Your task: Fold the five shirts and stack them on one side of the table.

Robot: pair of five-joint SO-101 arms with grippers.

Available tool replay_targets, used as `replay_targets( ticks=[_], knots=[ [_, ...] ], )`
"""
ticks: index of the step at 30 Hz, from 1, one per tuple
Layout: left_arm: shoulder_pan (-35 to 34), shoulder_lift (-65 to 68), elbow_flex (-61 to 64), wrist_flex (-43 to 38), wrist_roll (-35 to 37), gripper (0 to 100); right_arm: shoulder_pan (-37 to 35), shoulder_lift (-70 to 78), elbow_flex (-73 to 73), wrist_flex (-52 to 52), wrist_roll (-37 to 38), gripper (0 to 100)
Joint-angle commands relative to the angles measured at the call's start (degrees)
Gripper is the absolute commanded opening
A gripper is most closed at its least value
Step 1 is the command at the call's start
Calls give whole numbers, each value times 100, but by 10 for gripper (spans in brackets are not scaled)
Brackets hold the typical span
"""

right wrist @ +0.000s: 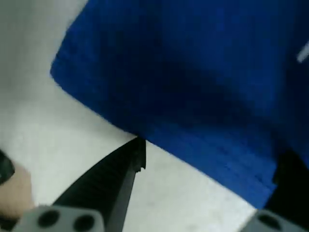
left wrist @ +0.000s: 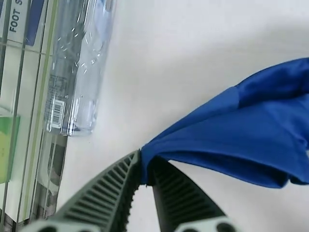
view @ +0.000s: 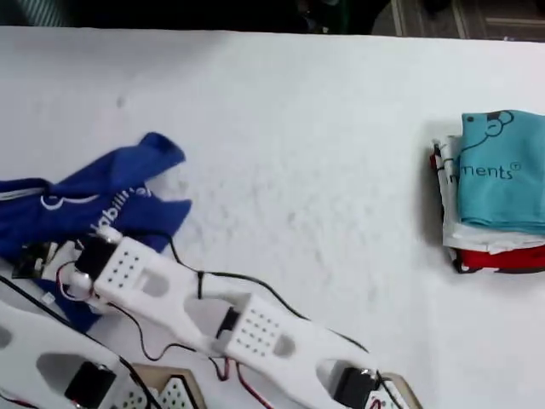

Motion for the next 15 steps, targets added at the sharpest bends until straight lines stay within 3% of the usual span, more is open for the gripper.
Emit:
replay_targets(
  ticks=[1,9,15],
  knots=[
    [-75,-382,-132,9,9,23,-22,558,-1090,198,0,327],
    [-66,-382,-132,9,9,23,382,1051,-1521,884,404,20],
    [101,-470,-193,9,18,23,1077,347,-1451,919,431,19]
  ],
)
